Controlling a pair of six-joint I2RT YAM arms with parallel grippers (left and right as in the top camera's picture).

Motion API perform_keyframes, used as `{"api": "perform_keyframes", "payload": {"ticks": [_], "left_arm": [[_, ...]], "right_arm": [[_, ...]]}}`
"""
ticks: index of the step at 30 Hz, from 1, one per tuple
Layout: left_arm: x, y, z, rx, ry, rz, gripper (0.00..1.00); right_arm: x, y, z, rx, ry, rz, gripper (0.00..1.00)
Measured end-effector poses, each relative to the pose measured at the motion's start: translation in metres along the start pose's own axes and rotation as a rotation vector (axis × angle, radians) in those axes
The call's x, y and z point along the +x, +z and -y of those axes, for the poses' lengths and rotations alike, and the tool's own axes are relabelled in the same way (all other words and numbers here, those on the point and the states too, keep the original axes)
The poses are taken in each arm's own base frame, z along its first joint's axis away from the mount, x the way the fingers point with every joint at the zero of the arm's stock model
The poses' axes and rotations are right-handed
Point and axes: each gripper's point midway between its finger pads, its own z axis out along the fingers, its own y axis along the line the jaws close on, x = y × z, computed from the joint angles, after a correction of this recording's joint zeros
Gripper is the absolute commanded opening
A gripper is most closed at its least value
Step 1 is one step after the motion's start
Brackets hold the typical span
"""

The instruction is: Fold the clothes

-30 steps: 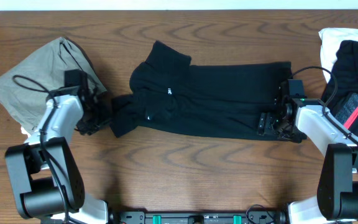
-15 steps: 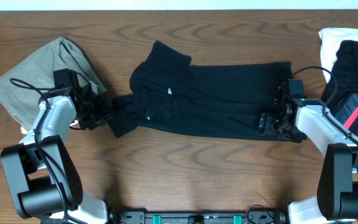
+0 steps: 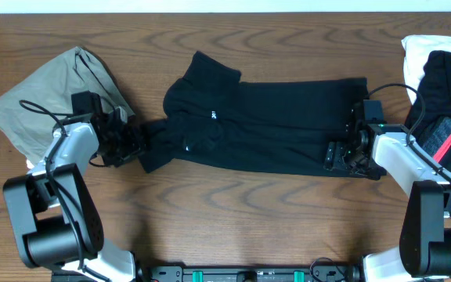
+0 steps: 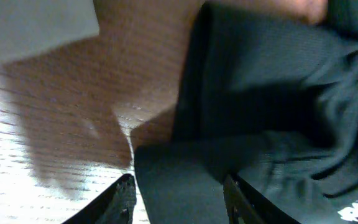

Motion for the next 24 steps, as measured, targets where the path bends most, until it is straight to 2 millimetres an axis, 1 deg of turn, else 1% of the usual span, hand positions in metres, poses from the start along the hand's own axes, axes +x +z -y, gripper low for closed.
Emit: {"api": "perform_keyframes", "payload": {"ticks": [2,9,11,13,17,20,24], "left_arm": [[0.004,0.005,-0.003,-0.001,-0.007,-0.018,0.49],[0.002,0.005,-0.002,0.003,-0.007,-0.011,0.49],[0.002,0.005,-0.001,0.007,-0.006,-0.009,0.47],[0.0,0.005,0.0,0.013,-0.006,-0.001,0.39],[-0.002,0.005,0.001,0.016,-0.005,0.006,0.12],[-0.004,0.005,0.001,0.018,-0.005,0.012,0.06],[-0.007,0.005,0.002,0.02,0.002,0.027,0.06]], "right_arm": [[0.0,0.0,0.0,0.0,0.0,0.0,0.87],[0.0,0.0,0.0,0.0,0.0,0.0,0.87],[0.0,0.0,0.0,0.001,0.0,-0.001,0.87],[0.0,0.0,0.0,0.001,0.0,-0.001,0.87],[0.0,0.0,0.0,0.001,0.0,-0.001,0.87],[0.0,0.0,0.0,0.001,0.0,-0.001,0.87],[0.0,0.0,0.0,0.001,0.0,-0.001,0.87]]}}
